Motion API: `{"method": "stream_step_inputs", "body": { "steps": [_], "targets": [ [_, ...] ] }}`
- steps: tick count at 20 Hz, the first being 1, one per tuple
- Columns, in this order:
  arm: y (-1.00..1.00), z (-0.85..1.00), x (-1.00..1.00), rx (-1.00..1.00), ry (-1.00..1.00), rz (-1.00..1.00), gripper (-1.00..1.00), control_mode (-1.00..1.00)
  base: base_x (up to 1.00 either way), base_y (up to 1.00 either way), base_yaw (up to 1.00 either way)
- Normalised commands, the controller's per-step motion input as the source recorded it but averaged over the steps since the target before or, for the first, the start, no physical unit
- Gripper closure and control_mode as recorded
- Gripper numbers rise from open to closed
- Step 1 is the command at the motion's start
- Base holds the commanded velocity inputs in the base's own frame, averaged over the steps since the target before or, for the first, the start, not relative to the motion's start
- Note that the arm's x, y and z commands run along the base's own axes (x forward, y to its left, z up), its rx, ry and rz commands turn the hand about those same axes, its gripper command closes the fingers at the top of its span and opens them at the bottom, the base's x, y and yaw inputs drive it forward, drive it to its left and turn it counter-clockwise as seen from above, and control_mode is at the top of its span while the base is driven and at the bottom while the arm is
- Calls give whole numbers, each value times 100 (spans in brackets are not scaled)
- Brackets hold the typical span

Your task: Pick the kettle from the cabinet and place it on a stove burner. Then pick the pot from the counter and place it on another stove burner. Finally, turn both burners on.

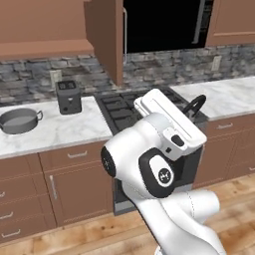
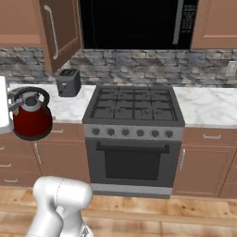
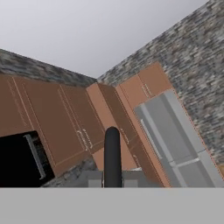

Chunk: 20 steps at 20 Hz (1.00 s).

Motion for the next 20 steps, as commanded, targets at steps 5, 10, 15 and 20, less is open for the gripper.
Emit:
{"method": "stream_step_inputs", "body": {
  "steps": [5,10,15,20],
  "targets": [
    [0,0,0,0,0,0,100,100,0,-64,-1],
    [0,0,0,0,0,0,100,100,12,-53,0],
    [0,0,0,0,0,0,100,100,27,-46,0],
    [0,0,0,0,0,0,100,100,37,-38,0]
  ]
}}
